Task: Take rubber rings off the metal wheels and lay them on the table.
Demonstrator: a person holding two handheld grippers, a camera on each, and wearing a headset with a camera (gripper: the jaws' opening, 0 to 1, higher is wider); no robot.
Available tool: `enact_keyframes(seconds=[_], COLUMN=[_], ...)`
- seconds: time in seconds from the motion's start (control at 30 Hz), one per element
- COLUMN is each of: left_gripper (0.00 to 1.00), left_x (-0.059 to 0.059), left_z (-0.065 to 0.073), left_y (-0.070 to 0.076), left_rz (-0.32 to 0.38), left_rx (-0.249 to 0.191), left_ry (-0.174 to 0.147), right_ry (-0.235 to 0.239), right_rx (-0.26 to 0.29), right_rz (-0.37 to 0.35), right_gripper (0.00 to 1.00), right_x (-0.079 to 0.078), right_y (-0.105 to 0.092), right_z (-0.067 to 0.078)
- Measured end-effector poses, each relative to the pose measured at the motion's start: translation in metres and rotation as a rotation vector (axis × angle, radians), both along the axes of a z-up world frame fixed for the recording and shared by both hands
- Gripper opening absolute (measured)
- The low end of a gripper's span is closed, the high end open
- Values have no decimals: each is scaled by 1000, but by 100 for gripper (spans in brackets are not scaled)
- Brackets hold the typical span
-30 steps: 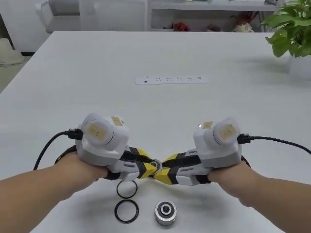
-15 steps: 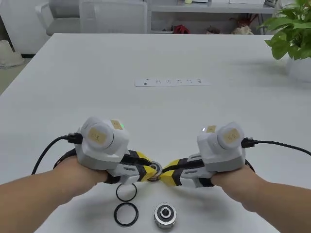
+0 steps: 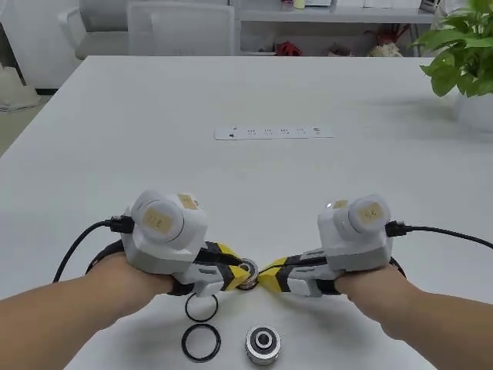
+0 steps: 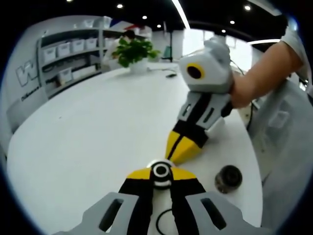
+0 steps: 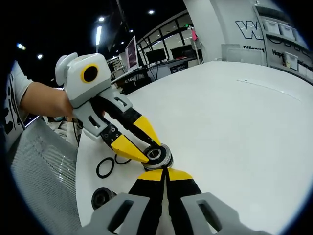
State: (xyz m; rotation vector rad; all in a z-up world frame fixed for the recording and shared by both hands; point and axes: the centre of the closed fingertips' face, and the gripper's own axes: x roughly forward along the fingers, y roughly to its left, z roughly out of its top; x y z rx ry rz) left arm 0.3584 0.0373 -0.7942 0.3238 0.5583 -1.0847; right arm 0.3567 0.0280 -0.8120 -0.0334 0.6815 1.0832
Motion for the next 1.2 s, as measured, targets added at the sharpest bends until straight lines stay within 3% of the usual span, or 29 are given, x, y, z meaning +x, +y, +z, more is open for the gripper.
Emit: enact_keyframes(seconds=[0.3,0.33,0.5,1.0,1.2], left_gripper=[12,12,12,12,11], left_x=[-1,-1,-1,0,-1], left_z=[0,0,0,0,-1], left_y=[-1,-1,-1,-1,-1], left_rz=[3,3,9,40,44], left_rx=[4,5,11,14,19], left_ry=[-1,-2,-4,-6,-4], right_ry=[55,68,76,83,50], right_rx=[63,96,125,140,112], right_rz=[-94,-123,-141,-151,-116], right_gripper=[0,0,0,0,0], right_x=[7,10,11,8,5], right_y=[-6,-5,-5,-1,2], right_z=[4,9,13,18,20])
